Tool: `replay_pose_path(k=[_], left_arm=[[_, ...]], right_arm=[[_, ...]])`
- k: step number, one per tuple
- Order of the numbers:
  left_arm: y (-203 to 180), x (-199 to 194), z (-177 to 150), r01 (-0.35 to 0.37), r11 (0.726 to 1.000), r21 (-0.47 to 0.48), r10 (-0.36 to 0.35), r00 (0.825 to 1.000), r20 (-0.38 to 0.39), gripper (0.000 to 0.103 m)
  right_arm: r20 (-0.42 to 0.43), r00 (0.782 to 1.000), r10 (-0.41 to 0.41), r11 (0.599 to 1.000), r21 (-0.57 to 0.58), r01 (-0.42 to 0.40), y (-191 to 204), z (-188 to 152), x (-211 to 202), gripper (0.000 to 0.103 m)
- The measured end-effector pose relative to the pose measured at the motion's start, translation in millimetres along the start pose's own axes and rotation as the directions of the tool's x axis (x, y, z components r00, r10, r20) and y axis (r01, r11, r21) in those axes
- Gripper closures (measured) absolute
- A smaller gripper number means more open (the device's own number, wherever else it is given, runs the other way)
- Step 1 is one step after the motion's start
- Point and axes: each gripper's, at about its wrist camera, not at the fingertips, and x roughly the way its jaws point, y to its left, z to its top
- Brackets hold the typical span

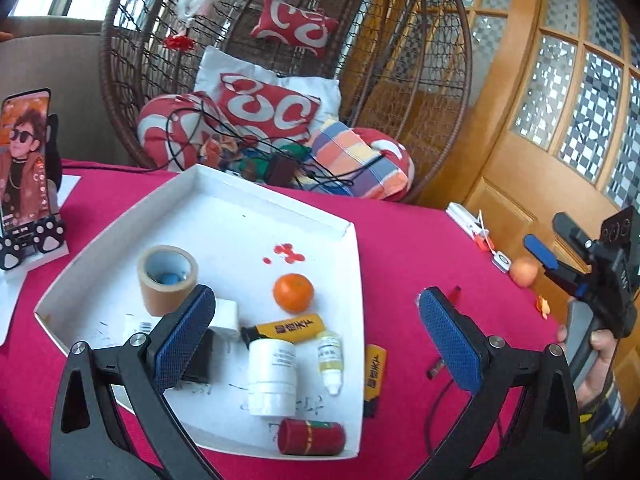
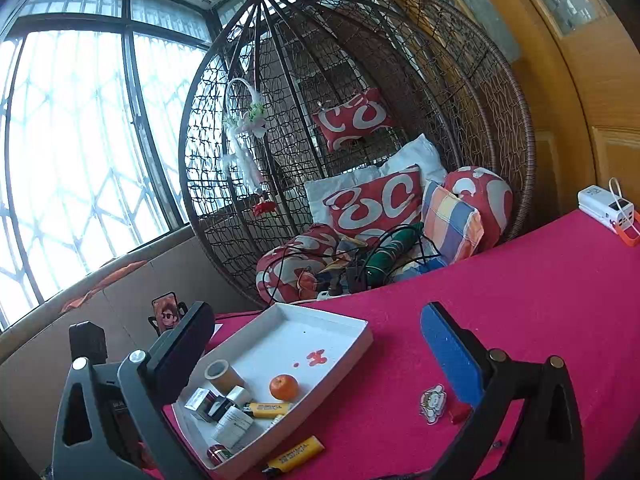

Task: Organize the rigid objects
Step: 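Close the right gripper on the yellow lighter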

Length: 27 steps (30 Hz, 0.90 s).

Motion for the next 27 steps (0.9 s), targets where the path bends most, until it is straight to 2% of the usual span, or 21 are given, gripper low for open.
replay_pose_path(k=[2,3,5,7,10,13,15,19,21,22,23,24,25,27], left_arm=[[-2.8,1.5,-2.9,0.023,1.000,-0.007,-0.023,1.000,-0.021,0.000],[-3.0,2.0,-3.4,0.026,1.000,-0.009,-0.026,0.999,-0.027,0.000],[-3.8,1.3,-2.5,0.016,1.000,-0.008,-0.016,0.999,-0.030,0.000],[-2.9,-2.2,-1.6,0.007,1.000,-0.012,-0.008,1.000,-0.022,0.000],[2.3,-10.2,-0.7,-0.003,1.000,-0.028,0.003,1.000,-0.008,0.000],[9.1,-17.6,-0.9,-0.015,0.999,-0.044,0.015,1.000,0.004,0.000],[12.3,-18.9,-1.5,-0.022,0.998,-0.054,0.022,1.000,0.005,0.000],[11.0,-13.8,-1.3,-0.019,0.998,-0.058,0.019,1.000,-0.005,0.000],[5.8,-9.7,-0.8,-0.019,0.999,-0.039,0.018,1.000,-0.016,0.000],[2.6,-6.9,-0.2,-0.017,1.000,-0.025,0.016,1.000,-0.022,0.000],[-1.2,-3.1,0.2,-0.016,1.000,-0.011,0.015,0.999,-0.032,0.000],[-5.4,2.1,0.4,-0.015,1.000,0.002,0.015,0.999,-0.045,0.000],[-10.8,8.5,1.0,-0.011,1.000,0.015,0.012,0.998,-0.061,0.000],[-24.7,23.6,1.4,0.010,0.999,0.048,-0.005,0.995,-0.100,0.000]], right_arm=[[-0.151,0.988,0.014,0.996,-0.083,-0.027,5.6,-13.9,20.7,0.000],[-0.237,0.971,0.020,0.989,-0.136,-0.054,11.6,-23.9,33.2,0.000],[-0.389,0.921,0.015,0.959,-0.255,-0.124,32.5,-48.6,59.3,0.000],[-0.479,0.878,0.016,0.912,-0.352,-0.209,56.0,-72.3,79.8,0.000],[-0.570,0.821,0.018,0.868,-0.399,-0.296,78.2,-95.3,108.2,0.000],[-0.614,0.789,0.013,0.857,-0.400,-0.325,82.4,-103.3,129.0,0.000],[-0.653,0.757,0.003,0.848,-0.399,-0.348,83.6,-110.6,139.7,0.000],[-0.692,0.718,-0.070,0.810,-0.460,-0.364,88.5,-132.4,149.1,0.000],[-0.695,0.717,-0.058,0.819,-0.444,-0.364,86.6,-134.2,148.2,0.001],[-0.686,0.725,-0.062,0.822,-0.447,-0.352,86.1,-132.9,145.7,0.004],[-0.675,0.735,-0.058,0.828,-0.443,-0.342,84.2,-129.6,141.1,0.020],[-0.676,0.734,-0.057,0.840,-0.430,-0.331,80.4,-126.9,137.0,0.022],[-0.667,0.743,-0.060,0.849,-0.426,-0.314,75.9,-123.8,130.6,0.022],[-0.624,0.780,-0.044,0.876,-0.400,-0.271,62.3,-114.2,107.2,0.022]])
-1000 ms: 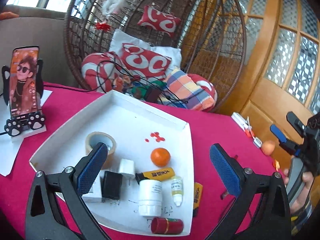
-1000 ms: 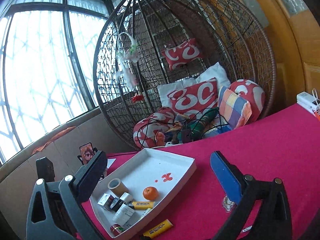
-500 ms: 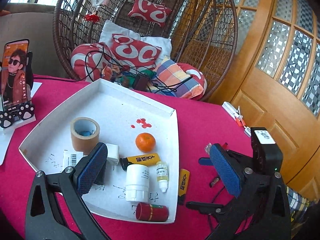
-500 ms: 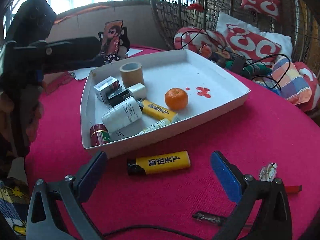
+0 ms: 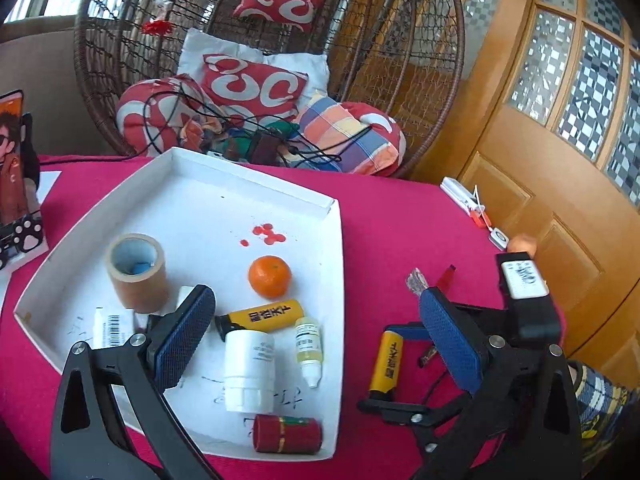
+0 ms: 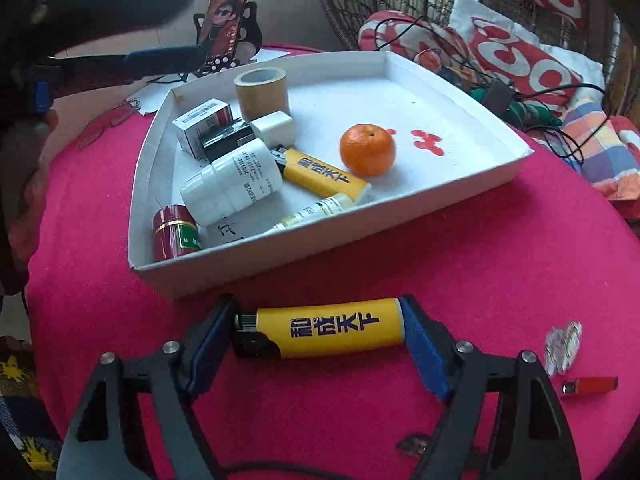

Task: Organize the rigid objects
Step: 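Close the right gripper on the yellow lighter, then close the left gripper on the cartoon sticker while the right gripper lifts the lighter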

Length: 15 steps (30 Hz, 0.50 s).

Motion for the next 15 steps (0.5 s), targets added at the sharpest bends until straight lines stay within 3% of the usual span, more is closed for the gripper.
replay_pose_path(k=[3,7,8,10,11,15], left_arm=[[-24.0,32.4,4.2,0.036,0.999,0.037,-0.033,0.996,-0.086,0.000],[-64.2,89.2,9.5,0.099,0.990,0.101,-0.076,0.976,-0.206,0.002],[-72.5,104.2,11.2,0.102,0.989,0.107,-0.075,0.971,-0.229,0.005],[-86.0,136.6,14.2,0.098,0.991,0.094,-0.067,0.956,-0.284,0.030],[-91.9,151.8,15.0,0.084,0.993,0.085,-0.054,0.949,-0.309,0.035],[-118.2,192.2,16.2,0.024,0.994,0.106,0.012,0.945,-0.326,0.036]], right_arm=[[0.130,0.990,-0.057,0.985,0.170,0.034,-32.0,-23.4,-52.0,0.022],[0.256,0.942,-0.217,0.907,0.410,0.098,-82.6,-69.9,-123.3,0.022],[0.272,0.928,-0.254,0.883,0.457,0.108,-93.2,-82.0,-137.3,0.022],[0.287,0.911,-0.296,0.843,0.527,0.109,-109.3,-102.2,-157.3,0.022],[0.291,0.903,-0.317,0.826,0.552,0.112,-114.5,-110.2,-164.4,0.022],[0.327,0.876,-0.354,0.790,0.606,0.092,-123.0,-129.0,-176.8,0.022]])
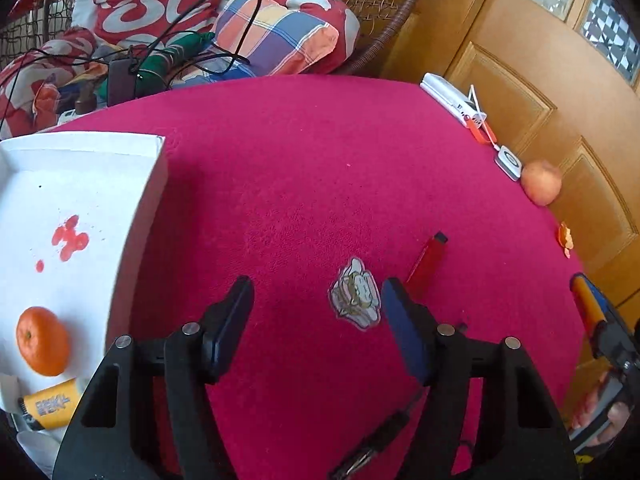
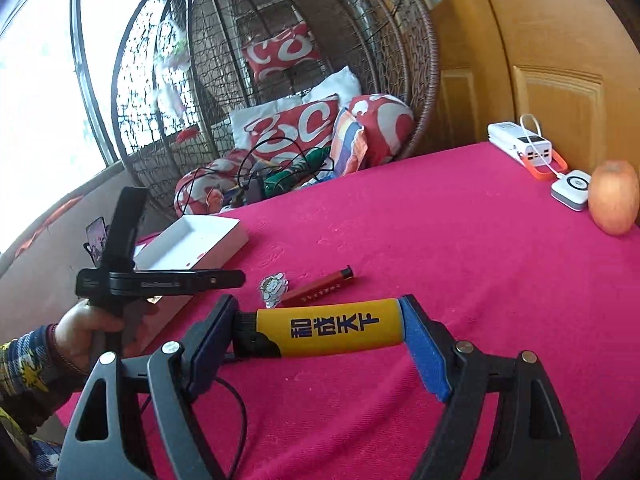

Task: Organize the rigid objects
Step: 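Close the left gripper on the cartoon sticker while the right gripper lifts the lighter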

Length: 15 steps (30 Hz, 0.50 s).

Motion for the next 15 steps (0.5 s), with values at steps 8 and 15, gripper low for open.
replay_pose_path(k=[8,15], left_arm=[[-31.1,27.8,-4.0,-0.160,0.977,0.138,0.160,0.987,0.009,0.036],[-24.9,15.1,-21.0,-0.145,0.978,0.153,0.137,0.989,0.058,0.074]], right_arm=[[0.030,0.999,0.031,0.999,0.039,-0.032,-4.7,-4.4,-4.8,0.022],[0.054,0.997,0.053,0.999,0.001,-0.053,8.4,-0.1,-9.3,0.022]])
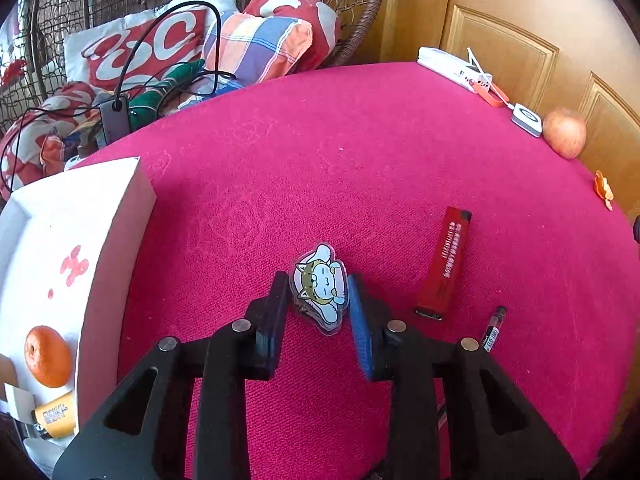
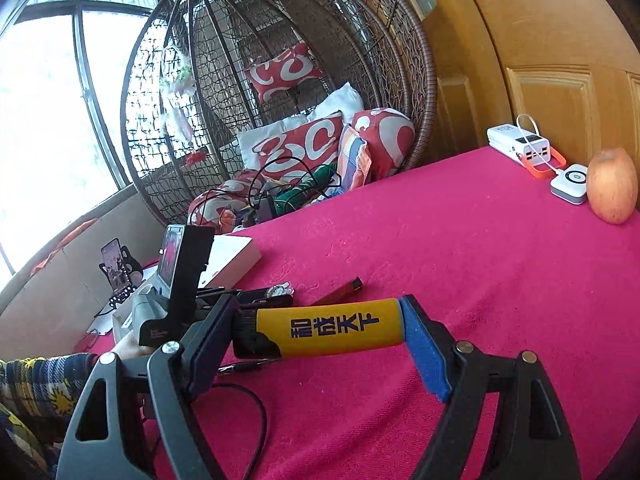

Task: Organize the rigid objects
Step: 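Close the left gripper on the cartoon sticker while the right gripper lifts the lighter, then carry the sticker and lighter over the tray and open both grippers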

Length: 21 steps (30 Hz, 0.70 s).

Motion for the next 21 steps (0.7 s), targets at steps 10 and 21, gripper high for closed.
replay_pose_path(k=[10,21], left_arm=[[8.2,-58.3,-5.7,0.083,0.995,-0.063,-0.073,0.987,0.146,0.074],[55.0,-131.7,-9.2,0.085,0.986,-0.146,-0.035,0.949,0.314,0.074]], right_arm=[[0.099,0.995,0.014,1.000,0.003,-0.015,12.4,19.3,-15.1,0.022],[0.114,0.990,0.079,0.997,-0.027,-0.076,52.1,42.7,-2.6,0.022]])
